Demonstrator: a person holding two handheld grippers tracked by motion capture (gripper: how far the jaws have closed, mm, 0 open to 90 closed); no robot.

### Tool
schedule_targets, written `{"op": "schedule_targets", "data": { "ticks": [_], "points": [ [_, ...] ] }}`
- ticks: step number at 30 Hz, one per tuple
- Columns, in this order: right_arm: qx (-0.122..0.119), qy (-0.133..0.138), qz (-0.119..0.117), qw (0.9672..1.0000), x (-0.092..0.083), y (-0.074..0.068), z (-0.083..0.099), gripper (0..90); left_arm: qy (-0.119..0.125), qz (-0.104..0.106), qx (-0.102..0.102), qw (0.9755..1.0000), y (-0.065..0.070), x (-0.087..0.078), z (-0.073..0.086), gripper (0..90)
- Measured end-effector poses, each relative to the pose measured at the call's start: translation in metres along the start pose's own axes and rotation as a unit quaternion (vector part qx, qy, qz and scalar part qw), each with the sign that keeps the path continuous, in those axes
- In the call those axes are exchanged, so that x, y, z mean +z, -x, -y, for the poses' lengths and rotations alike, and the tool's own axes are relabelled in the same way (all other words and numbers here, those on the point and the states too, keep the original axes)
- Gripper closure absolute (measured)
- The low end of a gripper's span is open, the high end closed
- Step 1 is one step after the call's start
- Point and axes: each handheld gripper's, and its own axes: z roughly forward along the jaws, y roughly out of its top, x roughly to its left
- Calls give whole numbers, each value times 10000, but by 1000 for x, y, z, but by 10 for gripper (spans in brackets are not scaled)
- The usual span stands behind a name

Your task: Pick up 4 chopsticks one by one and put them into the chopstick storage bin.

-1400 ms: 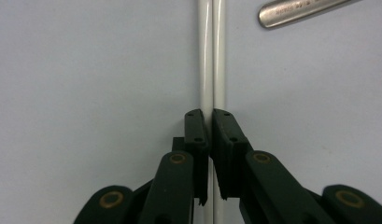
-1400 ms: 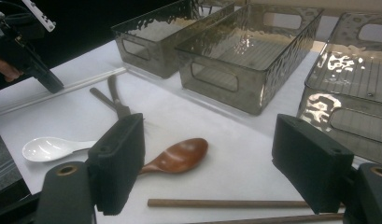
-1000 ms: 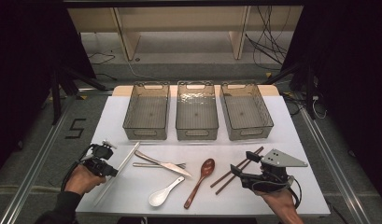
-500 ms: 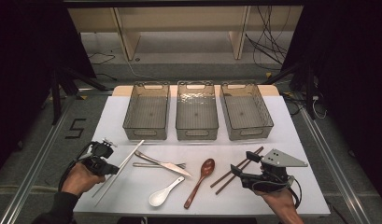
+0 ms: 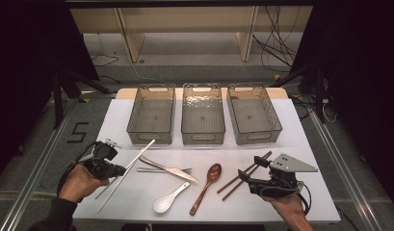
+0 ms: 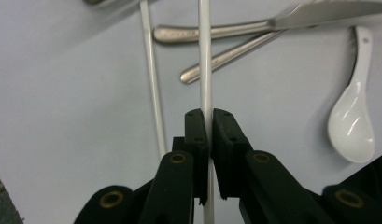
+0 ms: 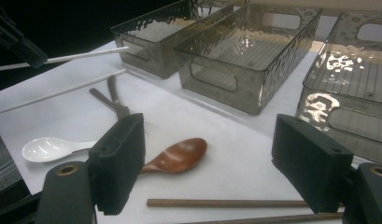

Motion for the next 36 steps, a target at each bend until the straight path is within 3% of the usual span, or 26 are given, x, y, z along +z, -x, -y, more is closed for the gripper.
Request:
{"op": "schedule_targets", "data": {
  "ticks": [10, 13, 23, 36],
  "points": [
    [39, -22, 0, 10000, 0, 1, 1, 268, 374, 17, 65, 9993, -3, -15, -38, 845],
    [27, -22, -12, 10000, 0, 0, 1, 268, 436, 111, -58, 9990, -12, -10, -50, 845],
    [27, 3, -48, 10000, 0, 0, 0, 267, 521, -98, -219, 9984, -35, -3, -85, 845],
    [60, 5, -95, 9999, 0, 0, 1, 267, 690, -184, -375, 9967, -52, 13, -132, 844]
  ]
}}
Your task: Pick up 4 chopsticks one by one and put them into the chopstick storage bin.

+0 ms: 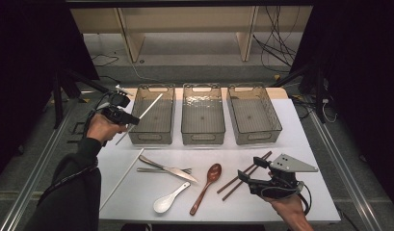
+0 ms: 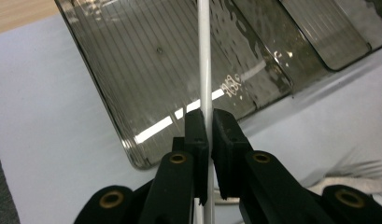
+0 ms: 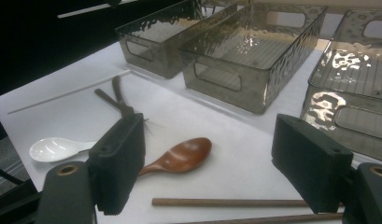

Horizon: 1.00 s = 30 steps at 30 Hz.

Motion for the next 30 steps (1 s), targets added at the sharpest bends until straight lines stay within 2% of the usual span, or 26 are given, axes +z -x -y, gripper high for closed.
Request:
{"op": "schedule_targets", "data": {
  "ticks": [11, 15, 18, 22, 30],
  "points": [
    [20, -6, -32, 10000, -1, 0, 0, 267, 0, -103, -81, 9999, -7, 21, -26, 844],
    [-2, 2, -47, 10000, 0, 0, 0, 268, 67, -20, -114, 9999, -7, 29, -36, 844],
    [23, 9, -47, 10000, -1, 1, 0, 268, 11, -73, -91, 9999, -8, 35, -42, 844],
    [28, 40, -44, 10000, -3, 2, 0, 268, 66, -52, -179, 9998, -11, 37, -47, 844],
    [58, 34, -41, 10000, -4, 1, 0, 268, 5, -60, -163, 9998, -17, 45, -48, 843]
  ]
}}
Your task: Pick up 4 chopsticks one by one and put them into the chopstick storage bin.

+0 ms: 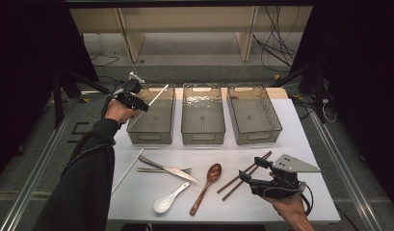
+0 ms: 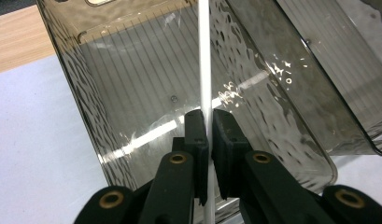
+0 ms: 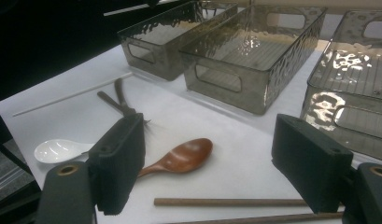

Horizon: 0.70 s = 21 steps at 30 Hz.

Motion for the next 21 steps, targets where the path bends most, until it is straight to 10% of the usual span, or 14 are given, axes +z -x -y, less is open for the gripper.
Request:
{"op": "schedule_targets", "data": {
  "ticks": [13, 21],
  "points": [
    [-4, 19, -16, 10000, -1, 1, 0, 268, 200, -214, -30, 9996, -4, 18, -3, 827],
    [-9, 13, -18, 10000, -1, 1, 0, 268, 405, -337, 45, 9986, 0, 5, -5, 513]
  ]
}}
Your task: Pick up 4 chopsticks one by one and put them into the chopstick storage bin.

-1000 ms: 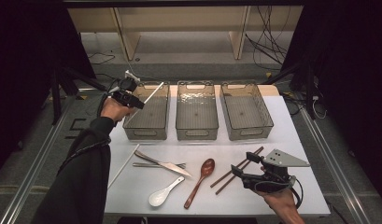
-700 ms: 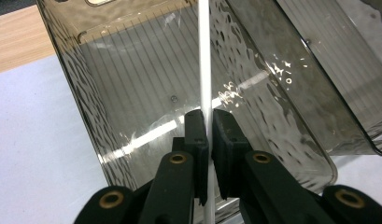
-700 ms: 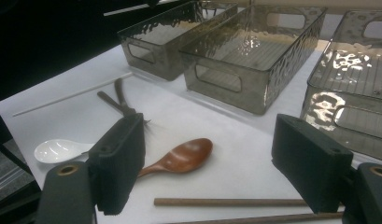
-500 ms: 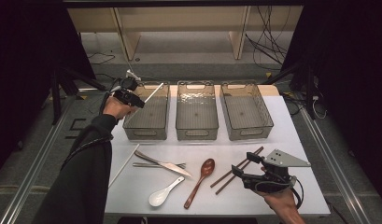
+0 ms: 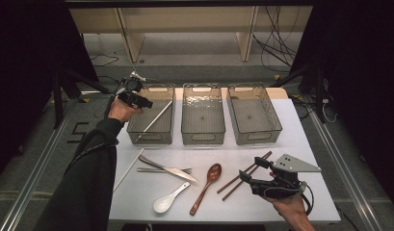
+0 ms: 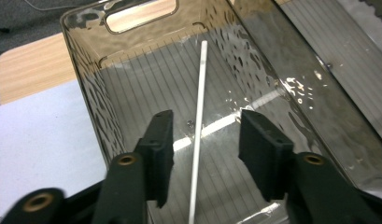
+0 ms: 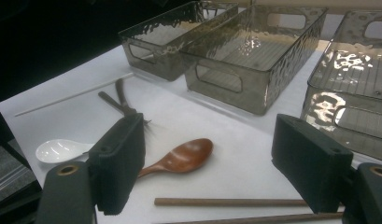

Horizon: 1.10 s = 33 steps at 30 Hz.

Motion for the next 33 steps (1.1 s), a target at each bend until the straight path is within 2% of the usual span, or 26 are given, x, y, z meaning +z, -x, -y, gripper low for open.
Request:
{"op": "schedule_targets", "data": {
  "ticks": [4, 11, 17, 20, 23, 28, 29, 33],
  "points": [
    [3, -12, 1, 10000, 0, 0, 0, 268, -33, 88, 31, 10000, 0, -11, 4, 460],
    [23, 0, 23, 10000, 0, 1, 0, 268, -38, 391, -184, 9991, 1, -35, 19, 337],
    [41, -15, 33, 10000, 1, 1, 0, 268, -146, 556, -184, 9982, 6, -56, 42, 248],
    [18, -16, 35, 10000, 1, 1, 1, 267, -45, 622, -209, 9978, 9, -66, 56, 228],
    [30, -31, 34, 10000, 1, 1, 1, 267, -12, 657, -128, 9978, 14, -71, 71, 224],
    [21, -43, 41, 10000, 1, 0, 1, 267, -201, 661, 36, 9976, 23, -73, 88, 216],
    [19, -40, 40, 10000, 1, 0, 0, 267, -275, 639, 86, 9975, 24, -73, 89, 213],
    [16, -29, 46, 10000, 0, 0, 0, 267, -273, 525, 82, 9982, 27, -76, 97, 205]
  ]
}}
